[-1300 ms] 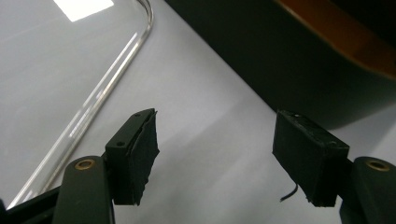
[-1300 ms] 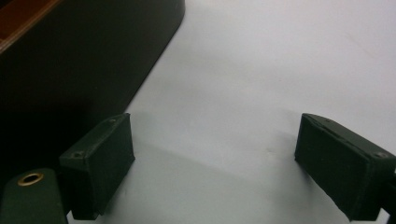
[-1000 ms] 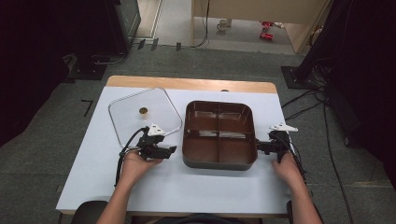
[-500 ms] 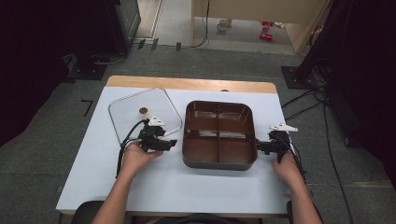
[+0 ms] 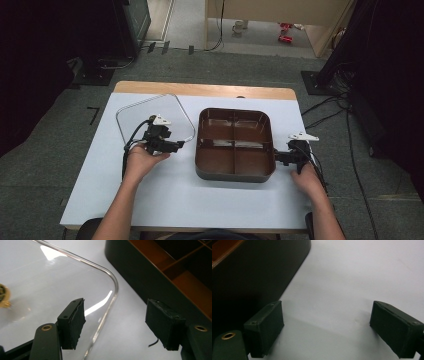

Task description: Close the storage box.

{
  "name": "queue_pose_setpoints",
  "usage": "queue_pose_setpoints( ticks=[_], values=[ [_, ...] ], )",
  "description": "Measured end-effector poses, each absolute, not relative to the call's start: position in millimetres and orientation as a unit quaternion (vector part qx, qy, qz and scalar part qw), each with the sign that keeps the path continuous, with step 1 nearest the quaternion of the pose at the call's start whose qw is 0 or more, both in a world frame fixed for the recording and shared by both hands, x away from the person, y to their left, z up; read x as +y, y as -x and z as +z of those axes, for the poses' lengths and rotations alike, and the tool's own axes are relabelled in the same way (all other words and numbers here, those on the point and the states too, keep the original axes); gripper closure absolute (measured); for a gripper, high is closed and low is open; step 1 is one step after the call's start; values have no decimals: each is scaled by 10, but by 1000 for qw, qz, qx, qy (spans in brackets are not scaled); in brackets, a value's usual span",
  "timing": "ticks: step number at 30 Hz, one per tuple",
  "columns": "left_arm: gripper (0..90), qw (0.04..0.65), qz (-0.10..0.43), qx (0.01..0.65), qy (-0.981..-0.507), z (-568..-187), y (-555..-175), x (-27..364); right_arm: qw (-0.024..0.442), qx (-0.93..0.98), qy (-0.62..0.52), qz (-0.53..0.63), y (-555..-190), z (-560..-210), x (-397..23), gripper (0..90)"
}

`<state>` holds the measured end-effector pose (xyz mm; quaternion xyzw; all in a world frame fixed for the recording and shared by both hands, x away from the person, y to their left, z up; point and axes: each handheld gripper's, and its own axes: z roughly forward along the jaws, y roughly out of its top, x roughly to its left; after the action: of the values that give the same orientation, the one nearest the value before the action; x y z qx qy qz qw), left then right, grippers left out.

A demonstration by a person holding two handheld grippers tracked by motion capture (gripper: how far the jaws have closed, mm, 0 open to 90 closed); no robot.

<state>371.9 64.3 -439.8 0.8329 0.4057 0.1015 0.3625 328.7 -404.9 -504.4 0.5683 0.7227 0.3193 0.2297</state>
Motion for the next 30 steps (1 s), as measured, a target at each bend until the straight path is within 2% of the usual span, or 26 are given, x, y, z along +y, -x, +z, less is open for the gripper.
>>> queue_pose_setpoints(
  ticks=[18, 30],
  values=[
    [296, 357, 135, 433, -817, -4339, -4111, 910, 230, 723, -568, 320, -3287, -5044, -4050, 110],
    [319, 358, 142, 450, -805, -4432, -4423, 1108, 230, 722, -568, 320, -3288, -5045, -4049, 110]
  ],
)
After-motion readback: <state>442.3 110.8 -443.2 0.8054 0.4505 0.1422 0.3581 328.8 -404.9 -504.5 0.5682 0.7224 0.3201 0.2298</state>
